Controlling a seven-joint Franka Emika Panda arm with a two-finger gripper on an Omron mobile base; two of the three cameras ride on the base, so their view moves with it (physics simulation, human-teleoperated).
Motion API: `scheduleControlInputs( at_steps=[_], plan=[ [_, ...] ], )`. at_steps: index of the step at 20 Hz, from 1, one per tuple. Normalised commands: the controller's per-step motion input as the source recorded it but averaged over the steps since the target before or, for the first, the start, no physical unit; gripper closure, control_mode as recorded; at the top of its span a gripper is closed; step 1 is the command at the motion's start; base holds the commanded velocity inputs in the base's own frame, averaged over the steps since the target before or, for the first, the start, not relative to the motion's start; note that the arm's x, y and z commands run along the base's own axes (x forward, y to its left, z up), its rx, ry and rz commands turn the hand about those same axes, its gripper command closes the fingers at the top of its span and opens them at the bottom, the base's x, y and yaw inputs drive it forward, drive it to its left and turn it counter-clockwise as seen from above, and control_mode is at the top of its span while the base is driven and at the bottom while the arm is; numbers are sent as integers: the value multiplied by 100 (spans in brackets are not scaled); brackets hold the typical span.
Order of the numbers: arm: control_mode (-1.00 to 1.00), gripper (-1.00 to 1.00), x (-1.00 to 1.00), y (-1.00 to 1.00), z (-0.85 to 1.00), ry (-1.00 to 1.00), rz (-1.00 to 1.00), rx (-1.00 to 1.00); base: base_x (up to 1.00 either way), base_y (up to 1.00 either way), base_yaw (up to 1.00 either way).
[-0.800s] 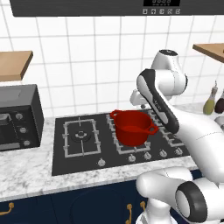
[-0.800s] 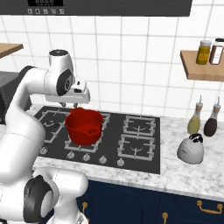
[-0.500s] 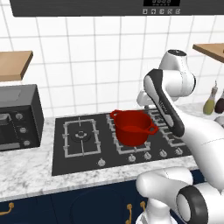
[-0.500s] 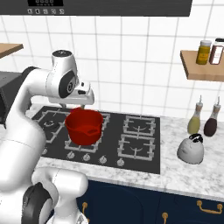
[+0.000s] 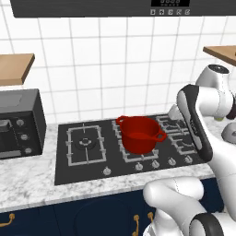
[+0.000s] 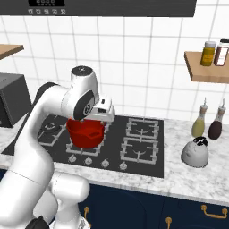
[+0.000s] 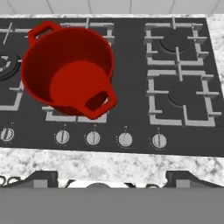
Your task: Pick the kettle from the counter and place it on a stove burner. Then turn the burner on.
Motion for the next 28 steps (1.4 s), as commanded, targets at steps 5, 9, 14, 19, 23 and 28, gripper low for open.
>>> scheduleControlInputs(
  at_steps=[5, 9, 14, 19, 23, 28],
  plan=[
    [-100, -100, -1, -65, -31, 2, -22, -3, 0, 0, 0],
    [-100, -100, 0, -81, -32, 0, -19, -4, 0, 0, 0],
    [-100, -100, 0, -92, -36, 0, -37, 0, 0, 0, 0],
    [-100, -100, 7, -78, -23, 0, -34, 0, 0, 0, 0],
    [-100, -100, 23, -74, -26, -1, -23, 0, 0, 0, 0],
    [-100, -100, 18, -71, -21, 0, -22, 0, 0, 0, 0]
  ],
)
